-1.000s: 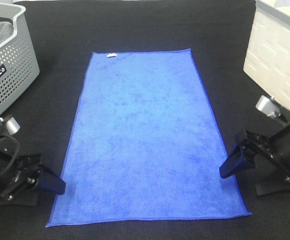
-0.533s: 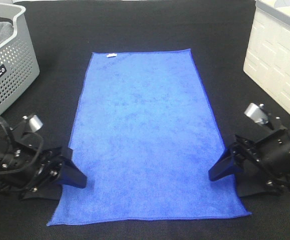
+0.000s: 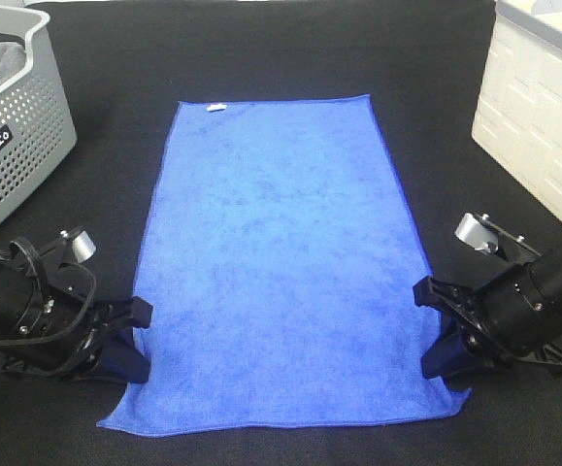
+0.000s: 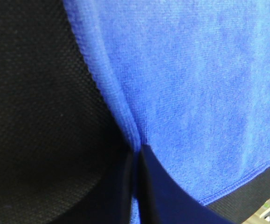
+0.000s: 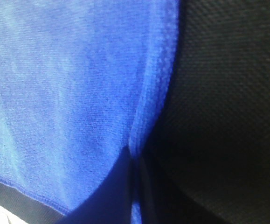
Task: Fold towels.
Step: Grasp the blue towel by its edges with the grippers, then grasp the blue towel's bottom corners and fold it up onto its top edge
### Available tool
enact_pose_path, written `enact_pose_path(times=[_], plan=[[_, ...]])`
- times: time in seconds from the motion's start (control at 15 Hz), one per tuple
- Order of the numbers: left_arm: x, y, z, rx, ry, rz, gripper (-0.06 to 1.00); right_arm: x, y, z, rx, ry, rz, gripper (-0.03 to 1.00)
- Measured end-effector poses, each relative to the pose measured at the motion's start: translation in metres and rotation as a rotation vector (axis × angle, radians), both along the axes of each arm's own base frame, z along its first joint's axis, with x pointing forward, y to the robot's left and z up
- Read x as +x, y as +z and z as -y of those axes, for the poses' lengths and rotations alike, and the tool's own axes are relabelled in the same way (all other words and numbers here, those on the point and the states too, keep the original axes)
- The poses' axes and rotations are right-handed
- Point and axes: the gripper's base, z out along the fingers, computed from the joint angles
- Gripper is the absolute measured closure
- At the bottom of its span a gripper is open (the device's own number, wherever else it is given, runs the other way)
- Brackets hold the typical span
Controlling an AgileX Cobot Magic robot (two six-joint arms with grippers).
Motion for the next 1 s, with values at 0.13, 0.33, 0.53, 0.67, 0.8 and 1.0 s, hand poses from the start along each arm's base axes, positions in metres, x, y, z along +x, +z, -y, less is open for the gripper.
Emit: enact_pose_path(times=[0.13,0.33,0.53,0.67,0.8,1.0], plan=[[0.0,0.0,0.0,-0.003,-0.011,0.002,0.94,0.0,0.0,0.0,0.002,-0.009,-0.006,0.97],[-0.003,0.016,0.0,-0.009,-0.041,0.042,0.94,-0.001,0.009,0.0,-0.005,-0.014,0.013,0.97],[-0.015,0.026,-0.004,0.012,-0.057,0.042,0.94,-0.011,0.022,0.004,-0.026,-0.016,0.031,0.97],[-0.03,0.026,-0.007,0.009,-0.067,0.013,0.94,-0.025,0.025,0.005,-0.025,-0.017,0.025,0.97],[-0.045,0.03,-0.01,0.003,-0.077,0.009,0.94,-0.043,0.026,0.006,-0.02,-0.009,-0.001,0.97],[-0.066,0.041,-0.013,-0.027,-0.102,-0.005,0.94,-0.072,0.026,0.009,-0.016,-0.005,-0.03,0.97]])
